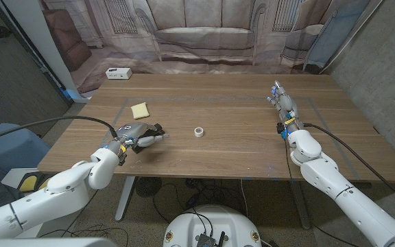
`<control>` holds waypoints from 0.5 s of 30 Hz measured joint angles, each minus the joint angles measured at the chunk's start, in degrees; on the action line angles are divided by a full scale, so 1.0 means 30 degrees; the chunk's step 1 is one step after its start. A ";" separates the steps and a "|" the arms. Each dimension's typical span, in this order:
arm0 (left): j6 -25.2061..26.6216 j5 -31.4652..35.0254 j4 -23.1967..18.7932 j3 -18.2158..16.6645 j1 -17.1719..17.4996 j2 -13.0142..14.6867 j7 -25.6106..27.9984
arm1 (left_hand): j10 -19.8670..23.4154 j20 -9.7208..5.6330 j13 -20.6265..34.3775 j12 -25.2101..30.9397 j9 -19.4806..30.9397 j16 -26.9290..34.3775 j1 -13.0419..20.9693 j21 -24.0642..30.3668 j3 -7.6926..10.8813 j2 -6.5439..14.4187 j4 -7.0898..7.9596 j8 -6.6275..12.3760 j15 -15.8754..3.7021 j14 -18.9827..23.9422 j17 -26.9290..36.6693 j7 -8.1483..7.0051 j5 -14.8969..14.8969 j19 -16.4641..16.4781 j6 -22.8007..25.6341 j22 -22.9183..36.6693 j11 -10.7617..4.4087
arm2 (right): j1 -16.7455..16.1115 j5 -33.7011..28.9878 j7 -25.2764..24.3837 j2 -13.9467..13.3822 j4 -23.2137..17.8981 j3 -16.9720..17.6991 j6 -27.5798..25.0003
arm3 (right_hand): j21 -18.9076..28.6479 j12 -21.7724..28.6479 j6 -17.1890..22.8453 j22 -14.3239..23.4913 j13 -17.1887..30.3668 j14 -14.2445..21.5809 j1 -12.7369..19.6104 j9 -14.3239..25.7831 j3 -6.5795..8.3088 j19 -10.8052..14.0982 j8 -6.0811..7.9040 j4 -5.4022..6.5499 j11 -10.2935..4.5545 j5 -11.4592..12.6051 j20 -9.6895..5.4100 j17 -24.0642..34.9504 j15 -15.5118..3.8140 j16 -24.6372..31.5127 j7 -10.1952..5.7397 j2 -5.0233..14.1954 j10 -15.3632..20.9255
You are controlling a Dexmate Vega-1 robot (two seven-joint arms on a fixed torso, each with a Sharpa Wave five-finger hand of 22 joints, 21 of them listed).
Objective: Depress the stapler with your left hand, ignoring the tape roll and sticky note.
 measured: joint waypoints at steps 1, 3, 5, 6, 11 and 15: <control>0.0098 0.0007 0.0000 0.0000 0.0000 0.0000 -0.0098 | 0.0007 0.0000 -0.0001 -0.0006 0.0001 0.0000 0.0000 0.0000 0.0000 0.0000 0.0000 -0.0006 0.0000 0.0000 0.0000 0.0000 0.0000 0.0000 -0.0001 0.0000 0.0002 | -0.0007 0.0000 0.0000 0.0000 0.0000 0.0005 0.0000 | 0.0000 0.0000 0.0000 0.0000 0.0000 0.0000 0.0000 0.0001 0.0000 0.0000 0.0000 0.0000 0.0000 0.0000 0.0000 0.0000 0.0000 0.0000 0.0000 0.0000 0.0000; 0.0240 0.0009 0.0000 0.0000 0.0000 0.0000 -0.0255 | 0.0033 0.0000 -0.0001 -0.0008 0.0002 0.0001 0.0000 0.0000 0.0000 0.0000 0.0000 -0.0016 0.0000 -0.0001 0.0000 -0.0001 0.0000 0.0000 -0.0002 0.0000 0.0027 | -0.0027 0.0000 0.0000 0.0001 0.0000 0.0016 0.0000 | 0.0000 0.0000 0.0000 0.0000 0.0000 0.0000 0.0000 0.0001 0.0000 0.0000 0.0000 0.0000 0.0000 0.0000 0.0000 0.0000 0.0000 0.0000 0.0000 0.0000 0.0000; 0.0344 0.0011 0.0000 0.0000 0.0000 0.0000 -0.0353 | 0.0033 0.0000 -0.0001 -0.0025 0.0002 0.0000 0.0000 0.0000 0.0000 0.0000 0.0000 -0.0023 0.0000 0.0000 0.0001 -0.0037 0.0000 0.0000 0.0034 0.0000 0.0028 | -0.0069 0.0000 0.0000 0.0000 0.0000 0.0032 0.0000 | 0.0000 0.0000 -0.0001 0.0000 0.0000 0.0000 0.0000 0.0000 0.0000 0.0000 0.0000 0.0000 0.0000 0.0000 0.0000 0.0000 0.0000 0.0000 0.0000 0.0000 0.0000; 0.0415 0.0011 0.0000 0.0000 0.0000 0.0000 -0.0399 | 0.0033 0.0000 -0.0001 -0.0025 0.0002 0.0001 0.0000 0.0000 0.0000 0.0000 0.0000 -0.0026 -0.0001 -0.0001 0.0001 -0.0037 0.0000 0.0000 0.0033 0.0000 0.0028 | -0.0071 0.0000 0.0000 0.0000 0.0000 0.0032 0.0000 | 0.0001 0.0000 0.0000 0.0000 0.0000 0.0000 0.0000 0.0001 0.0000 0.0000 0.0000 0.0000 0.0000 0.0000 0.0000 0.0000 0.0000 0.0000 -0.0001 0.0000 0.0000; 0.0509 0.0012 -0.0223 0.0554 -0.0381 0.0312 -0.0475 | 0.0033 0.0000 0.0006 -0.0024 0.0005 0.0001 0.0000 0.0000 0.0000 0.0000 0.0000 -0.0030 0.0000 -0.0001 0.0002 0.0042 0.0000 0.0000 0.0112 0.0002 0.0029 | -0.0111 0.0072 0.0002 0.0000 -0.0002 0.0041 0.0078 | 0.0000 0.0000 -0.0001 0.0000 0.0000 0.0000 0.0000 0.0001 0.0000 0.0000 0.0000 0.0000 0.0000 0.0000 0.0000 0.0000 0.0000 0.0000 -0.0001 0.0000 0.0000; 0.0509 0.0012 -0.0216 0.0734 -0.0532 0.0344 -0.0475 | 0.0031 0.0000 0.0006 -0.0025 0.0003 0.0002 0.0000 0.0000 0.0000 -0.0001 0.0000 -0.0070 -0.0001 -0.0001 0.0002 0.0074 0.0000 0.0000 0.0142 0.0002 0.0030 | -0.0111 0.0057 -0.0062 0.0000 -0.0002 0.0041 0.0081 | 0.0000 0.0000 -0.0001 0.0000 0.0000 0.0000 0.0000 0.0001 0.0000 0.0000 0.0000 0.0000 0.0000 0.0000 0.0000 0.0000 0.0000 0.0000 -0.0001 0.0000 0.0000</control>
